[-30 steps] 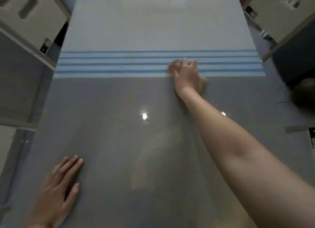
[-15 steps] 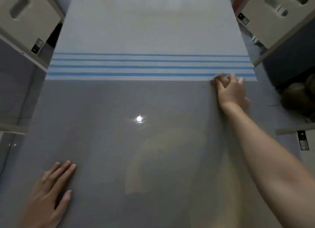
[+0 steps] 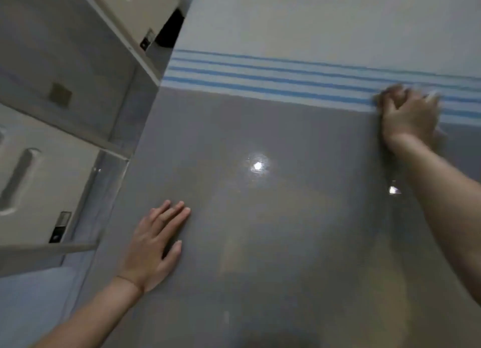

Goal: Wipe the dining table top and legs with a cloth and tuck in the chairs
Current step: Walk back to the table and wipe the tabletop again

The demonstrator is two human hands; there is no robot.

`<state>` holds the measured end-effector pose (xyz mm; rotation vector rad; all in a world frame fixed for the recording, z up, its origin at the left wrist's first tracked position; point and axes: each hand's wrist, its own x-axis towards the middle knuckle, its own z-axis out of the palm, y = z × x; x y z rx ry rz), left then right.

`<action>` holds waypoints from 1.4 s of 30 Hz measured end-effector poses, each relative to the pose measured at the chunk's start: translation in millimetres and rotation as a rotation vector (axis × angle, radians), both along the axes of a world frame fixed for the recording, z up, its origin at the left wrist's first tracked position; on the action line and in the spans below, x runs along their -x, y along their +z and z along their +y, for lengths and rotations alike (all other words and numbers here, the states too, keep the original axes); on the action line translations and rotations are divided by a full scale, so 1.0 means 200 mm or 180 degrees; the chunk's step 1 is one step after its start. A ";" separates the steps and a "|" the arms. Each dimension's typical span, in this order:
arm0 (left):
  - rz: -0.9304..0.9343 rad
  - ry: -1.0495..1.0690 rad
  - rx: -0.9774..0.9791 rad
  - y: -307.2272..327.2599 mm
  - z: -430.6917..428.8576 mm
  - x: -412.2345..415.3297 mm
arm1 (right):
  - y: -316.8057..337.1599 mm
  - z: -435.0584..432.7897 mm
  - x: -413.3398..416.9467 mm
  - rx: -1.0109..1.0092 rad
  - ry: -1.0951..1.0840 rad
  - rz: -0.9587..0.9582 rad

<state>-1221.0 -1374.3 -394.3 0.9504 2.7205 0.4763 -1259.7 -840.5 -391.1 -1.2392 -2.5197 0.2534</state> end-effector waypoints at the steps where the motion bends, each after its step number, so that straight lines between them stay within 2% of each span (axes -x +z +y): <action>1: 0.0023 0.0009 -0.0005 0.00 0.00 0.00 | 0.00 -0.07 0.13 0.0181 -0.0161 -0.0022; 3: 0.0020 0.0014 -0.0042 0.00 -0.01 0.00 | 0.00 -0.35 0.37 0.0420 0.0288 -0.0042; 6: 0.0003 0.0001 0.0008 0.00 -0.01 0.01 | -0.04 -1.04 0.50 0.0305 0.1870 0.0092; 8: 0.0012 -0.0002 0.0030 0.00 -0.02 -0.01 | -0.03 -1.45 0.36 0.0388 0.2958 0.0063; 10: 0.0029 0.0003 0.0017 0.00 -0.02 -0.01 | -0.03 -1.57 0.15 0.0363 0.3622 0.0135; 13: 0.0102 0.0043 -0.0071 -0.01 -0.02 0.00 | -0.05 -1.30 -0.04 0.0277 0.4033 0.0167; 15: 0.0122 0.0063 -0.0153 -0.02 -0.02 0.00 | -0.05 -1.03 0.01 0.0056 0.3623 0.0123; 18: 0.0169 0.0084 -0.0178 -0.02 -0.03 0.00 | -0.03 -0.74 0.39 -0.0095 0.2028 -0.0016; 20: 0.0137 0.0085 -0.0223 -0.03 -0.03 0.00 | 0.01 -0.74 0.71 0.0139 0.1213 -0.0097; 22: 0.0157 0.0083 -0.0228 -0.03 -0.03 0.00 | 0.00 -0.90 1.00 0.0406 0.0915 -0.0145; 25: 0.0214 0.0081 -0.0101 -0.03 -0.04 0.01 | -0.01 -1.36 1.20 0.0447 0.1746 -0.0175; 29: 0.0180 0.0123 -0.0054 -0.01 -0.04 0.00 | -0.02 -1.83 0.88 0.0318 0.3344 -0.0057; 32: 0.0231 0.0087 -0.0048 -0.01 -0.03 0.01 | -0.02 -1.77 0.50 0.0328 0.4605 -0.0141; 34: 0.0237 0.0080 -0.0090 -0.01 -0.03 0.01 | -0.04 -1.54 0.40 0.0260 0.4842 -0.0155; 36: 0.0224 0.0084 -0.0090 -0.01 -0.03 0.01 | -0.05 -1.26 0.48 0.0093 0.4212 -0.0031; 39: 0.0200 0.0064 -0.0113 -0.03 -0.03 0.01 | -0.05 -0.93 0.74 0.0084 0.2560 0.0060; 42: 0.0214 0.0056 -0.0139 -0.03 -0.04 0.01 | -0.05 -0.95 0.97 0.0225 0.1597 0.0040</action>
